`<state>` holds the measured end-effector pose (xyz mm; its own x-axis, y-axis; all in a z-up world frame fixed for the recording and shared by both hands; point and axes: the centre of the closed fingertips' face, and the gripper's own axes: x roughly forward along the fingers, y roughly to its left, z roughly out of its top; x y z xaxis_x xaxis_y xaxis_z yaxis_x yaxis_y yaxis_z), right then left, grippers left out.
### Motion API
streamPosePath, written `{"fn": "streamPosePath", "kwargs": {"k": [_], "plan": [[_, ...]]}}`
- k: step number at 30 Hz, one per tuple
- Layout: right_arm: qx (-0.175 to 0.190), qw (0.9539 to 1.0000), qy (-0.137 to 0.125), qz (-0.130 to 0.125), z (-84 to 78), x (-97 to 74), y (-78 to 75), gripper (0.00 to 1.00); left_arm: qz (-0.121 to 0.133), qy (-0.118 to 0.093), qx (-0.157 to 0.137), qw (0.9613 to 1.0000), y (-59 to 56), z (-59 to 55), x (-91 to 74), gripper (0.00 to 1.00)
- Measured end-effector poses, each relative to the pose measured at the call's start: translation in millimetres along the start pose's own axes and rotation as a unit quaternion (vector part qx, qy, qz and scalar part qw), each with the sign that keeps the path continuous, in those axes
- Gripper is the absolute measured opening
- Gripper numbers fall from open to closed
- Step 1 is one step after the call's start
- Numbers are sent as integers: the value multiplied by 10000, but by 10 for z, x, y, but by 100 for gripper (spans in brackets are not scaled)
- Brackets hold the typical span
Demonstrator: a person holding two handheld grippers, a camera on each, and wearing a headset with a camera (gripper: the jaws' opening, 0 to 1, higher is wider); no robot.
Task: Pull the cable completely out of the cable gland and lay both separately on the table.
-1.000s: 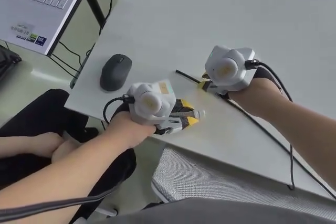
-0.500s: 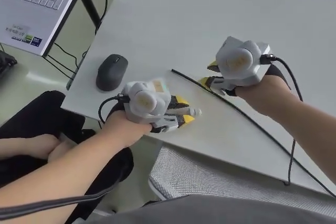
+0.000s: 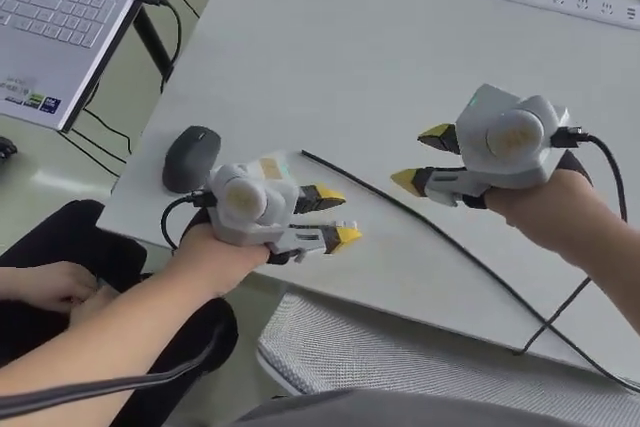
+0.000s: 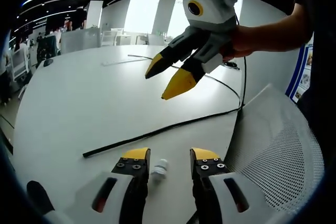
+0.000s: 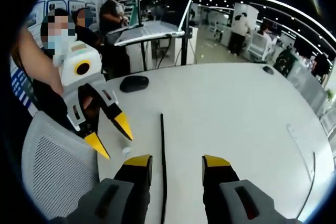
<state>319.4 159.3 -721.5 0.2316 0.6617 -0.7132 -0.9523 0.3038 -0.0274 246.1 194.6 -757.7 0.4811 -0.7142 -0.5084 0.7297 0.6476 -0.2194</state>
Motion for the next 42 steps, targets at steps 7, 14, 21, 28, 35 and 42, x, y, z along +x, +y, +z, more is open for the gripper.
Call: {"fn": "streamPosePath", "kwargs": {"k": [7,14,21,28,35,42], "plan": [[264,9990,-337,-125,-74,-412,-7,38,-6,-202,-191,9996,-178,157,-46,35],[634,9950,-737,-218,-147,-801,16,42,73,-264,-244,9993,-351,259,-87,40],[912,9901,-1017,-309,-328,-1101,18,47,115,-307,-187,9993,-506,344,-118,45],[1186,9835,-1265,-515,-590,-1435,68,56,248,-370,-201,9988,-608,436,-152,50],[1440,9793,-1246,-680,-944,-1624,111,62,542,-388,-323,9973,-598,467,-183,55],[1612,9763,-1230,-763,-1237,-1739,128,69,755,-305,-512,9954,-570,423,-176,65]]}}
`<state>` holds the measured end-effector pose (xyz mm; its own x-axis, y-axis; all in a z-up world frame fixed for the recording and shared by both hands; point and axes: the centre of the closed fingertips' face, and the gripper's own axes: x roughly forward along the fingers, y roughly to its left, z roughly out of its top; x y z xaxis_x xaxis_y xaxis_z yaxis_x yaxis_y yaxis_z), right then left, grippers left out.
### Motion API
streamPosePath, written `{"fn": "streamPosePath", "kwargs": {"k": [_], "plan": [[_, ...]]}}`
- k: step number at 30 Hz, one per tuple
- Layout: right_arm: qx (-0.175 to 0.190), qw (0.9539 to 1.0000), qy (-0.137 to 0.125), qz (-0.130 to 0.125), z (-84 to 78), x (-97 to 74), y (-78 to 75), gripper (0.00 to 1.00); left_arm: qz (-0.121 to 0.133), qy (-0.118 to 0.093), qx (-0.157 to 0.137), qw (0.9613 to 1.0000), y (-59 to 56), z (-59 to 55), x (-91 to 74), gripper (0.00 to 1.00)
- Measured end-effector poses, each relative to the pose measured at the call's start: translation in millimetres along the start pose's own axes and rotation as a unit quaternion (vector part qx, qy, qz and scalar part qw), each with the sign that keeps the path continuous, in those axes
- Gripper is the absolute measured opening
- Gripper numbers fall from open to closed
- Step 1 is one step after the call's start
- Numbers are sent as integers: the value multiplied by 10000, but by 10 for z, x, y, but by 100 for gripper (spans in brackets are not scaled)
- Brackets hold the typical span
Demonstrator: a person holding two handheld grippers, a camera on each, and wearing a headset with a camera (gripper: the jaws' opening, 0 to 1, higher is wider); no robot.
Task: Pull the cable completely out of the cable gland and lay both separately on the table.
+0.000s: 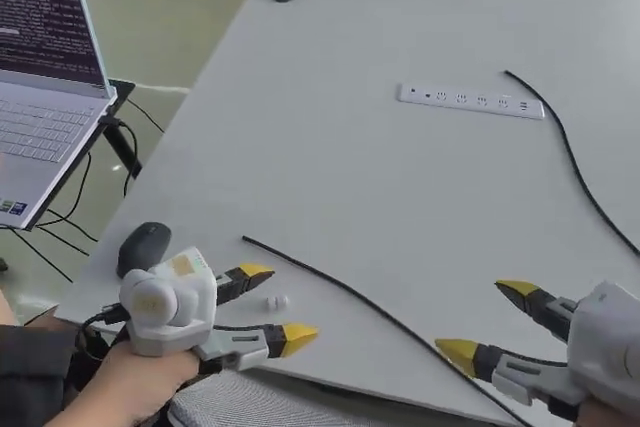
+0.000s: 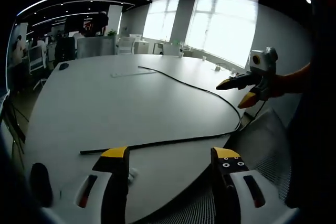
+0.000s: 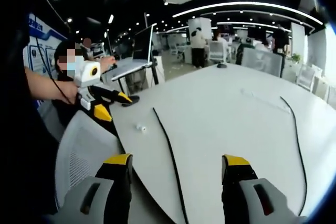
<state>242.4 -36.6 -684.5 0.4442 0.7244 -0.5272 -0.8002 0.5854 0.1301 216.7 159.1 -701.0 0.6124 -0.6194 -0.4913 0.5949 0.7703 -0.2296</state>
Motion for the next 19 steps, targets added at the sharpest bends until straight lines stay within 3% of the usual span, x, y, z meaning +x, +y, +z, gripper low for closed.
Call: {"fn": "streamPosePath", "kwargs": {"k": [8,19], "plan": [[218,9996,139,115,-241,-121,-55,76,167,245,-89,9995,-23,-111,3,74],[470,9972,465,338,-495,-136,26,98,529,521,-170,9971,25,-238,-31,85]]}}
